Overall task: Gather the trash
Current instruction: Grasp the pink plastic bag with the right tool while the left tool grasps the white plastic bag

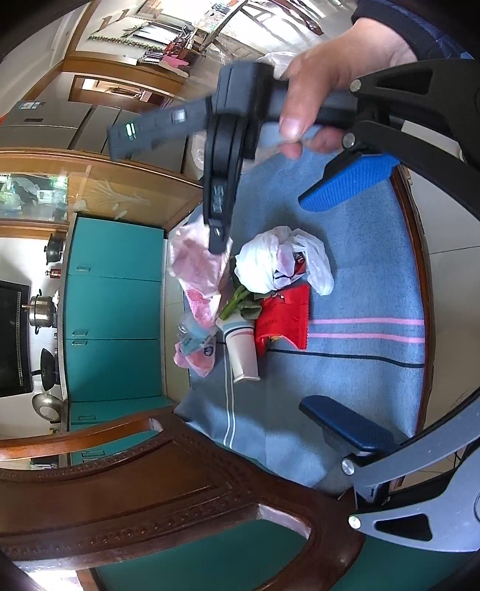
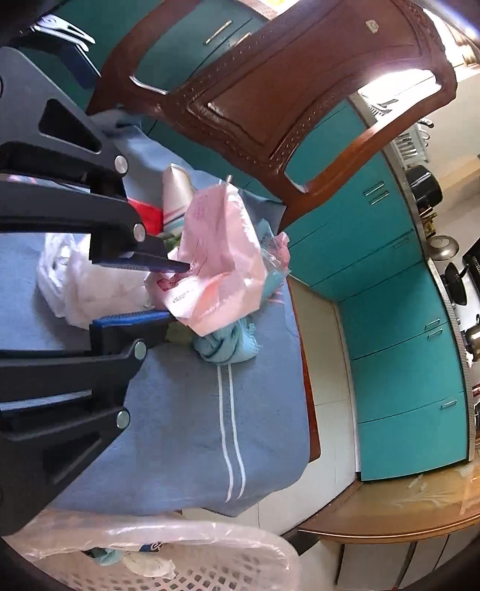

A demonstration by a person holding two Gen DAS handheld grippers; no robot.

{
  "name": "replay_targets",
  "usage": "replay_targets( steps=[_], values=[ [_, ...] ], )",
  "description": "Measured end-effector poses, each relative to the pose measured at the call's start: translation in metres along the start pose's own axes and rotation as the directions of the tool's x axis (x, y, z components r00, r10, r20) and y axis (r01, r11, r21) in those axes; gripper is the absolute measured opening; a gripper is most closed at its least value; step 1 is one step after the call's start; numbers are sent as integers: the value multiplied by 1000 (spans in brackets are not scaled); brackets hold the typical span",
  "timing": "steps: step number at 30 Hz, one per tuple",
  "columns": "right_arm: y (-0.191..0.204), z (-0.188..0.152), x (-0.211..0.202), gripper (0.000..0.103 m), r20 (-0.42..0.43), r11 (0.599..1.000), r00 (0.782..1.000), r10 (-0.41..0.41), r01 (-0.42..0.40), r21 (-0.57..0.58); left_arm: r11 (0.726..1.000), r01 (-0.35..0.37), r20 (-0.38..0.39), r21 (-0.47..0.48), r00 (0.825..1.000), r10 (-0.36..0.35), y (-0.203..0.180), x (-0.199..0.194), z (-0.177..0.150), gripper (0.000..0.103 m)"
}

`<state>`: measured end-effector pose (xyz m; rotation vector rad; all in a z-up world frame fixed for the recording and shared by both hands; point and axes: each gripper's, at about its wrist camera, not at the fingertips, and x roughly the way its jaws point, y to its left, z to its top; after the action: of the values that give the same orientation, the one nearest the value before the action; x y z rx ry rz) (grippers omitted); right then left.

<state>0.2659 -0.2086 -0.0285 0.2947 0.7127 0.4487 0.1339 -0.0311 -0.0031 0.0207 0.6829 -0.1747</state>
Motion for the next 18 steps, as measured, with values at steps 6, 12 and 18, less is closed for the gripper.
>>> replay_targets(
  steps=[6,12,18],
  values=[
    [6,-2,-71,8,107,998,993,55,-53,-20,999,40,0,-1,999,-40,-10,14,4,99],
    [0,-2,-137,8,209,997,975,73,-74,-2,996,71,15,56,997,-72,-38,52,12,99],
    [-5,-6,-139,8,202,998,977,61,-64,5,994,104,-73,-43,992,-107,-39,99,24,70]
  ],
)
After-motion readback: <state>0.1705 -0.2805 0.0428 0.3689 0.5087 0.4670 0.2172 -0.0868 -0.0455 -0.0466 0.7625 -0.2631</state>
